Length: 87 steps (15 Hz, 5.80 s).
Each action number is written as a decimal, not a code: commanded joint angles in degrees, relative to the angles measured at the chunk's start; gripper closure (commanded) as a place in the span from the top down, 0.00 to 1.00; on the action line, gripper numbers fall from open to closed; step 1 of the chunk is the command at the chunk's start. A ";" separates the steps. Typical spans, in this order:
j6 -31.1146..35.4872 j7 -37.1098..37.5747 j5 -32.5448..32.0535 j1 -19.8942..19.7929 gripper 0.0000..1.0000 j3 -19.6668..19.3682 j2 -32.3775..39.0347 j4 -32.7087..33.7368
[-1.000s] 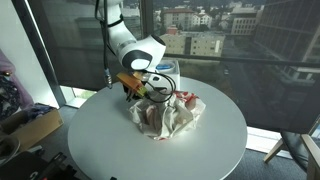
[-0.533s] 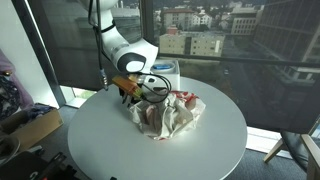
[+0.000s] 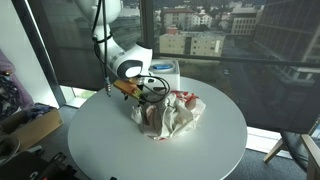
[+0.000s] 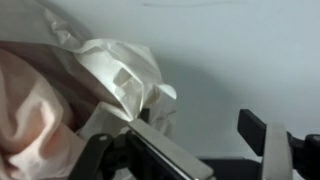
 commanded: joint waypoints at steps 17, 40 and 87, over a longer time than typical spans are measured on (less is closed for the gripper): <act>3.02 14.51 -11.64 4.88 1.00 -4.87 -2.53 -2.29; -15.46 -0.27 -1.88 -8.92 0.20 6.94 15.21 16.52; -20.29 -43.25 35.78 4.82 0.56 -10.81 -31.35 -17.56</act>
